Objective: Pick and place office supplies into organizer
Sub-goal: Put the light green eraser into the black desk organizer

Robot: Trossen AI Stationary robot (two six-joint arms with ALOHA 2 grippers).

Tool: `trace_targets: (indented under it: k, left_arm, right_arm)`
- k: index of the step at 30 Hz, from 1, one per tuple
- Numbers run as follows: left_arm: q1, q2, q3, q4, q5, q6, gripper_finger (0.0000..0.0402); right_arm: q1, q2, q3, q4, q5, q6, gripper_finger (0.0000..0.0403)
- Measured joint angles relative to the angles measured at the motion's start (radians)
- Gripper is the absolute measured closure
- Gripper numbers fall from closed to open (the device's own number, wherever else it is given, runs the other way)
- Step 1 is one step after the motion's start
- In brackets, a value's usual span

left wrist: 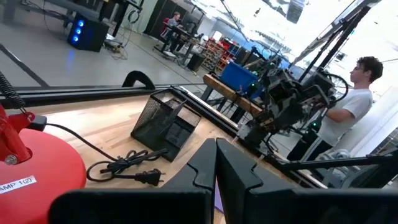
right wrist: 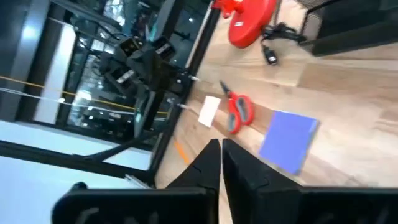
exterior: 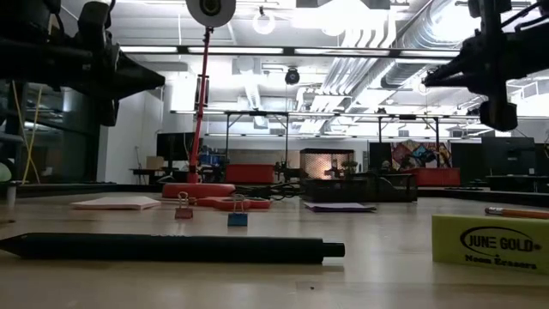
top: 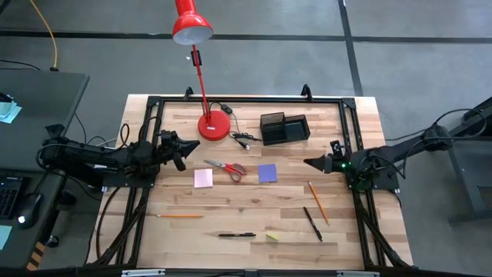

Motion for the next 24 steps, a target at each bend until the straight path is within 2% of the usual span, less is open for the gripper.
trace_targets:
  k: [3, 8, 11, 15, 19, 24]
  left_arm:
    - [0.0, 0.0, 0.0, -0.006, 0.001, 0.0, 0.0401]
    - [0.0, 0.0, 0.0, -0.006, 0.037, 0.0, 0.0401]
    - [0.0, 0.0, 0.0, -0.025, 0.049, 0.026, 0.0401]
    - [0.0, 0.0, 0.0, -0.028, 0.051, 0.01, 0.0401]
    - [0.0, 0.0, 0.0, -0.037, 0.066, 0.012, 0.0401]
    - [0.0, 0.0, 0.0, -0.05, 0.092, 0.012, 0.0401]
  right_arm:
    - [0.024, 0.076, 0.0, 0.093, -0.003, 0.073, 0.0375]
    - [0.085, 0.253, 0.03, 0.154, -0.163, 0.179, 0.0369]
    - [0.137, 0.39, 0.088, 0.146, -0.204, 0.215, 0.0368]
    - [0.196, 0.584, 0.207, 0.148, -0.214, 0.218, 0.0356]
    - [0.246, 0.77, 0.352, 0.114, -0.213, 0.196, 0.0321]
    - [0.28, 0.981, 0.572, -0.087, -0.211, 0.205, 0.0257]
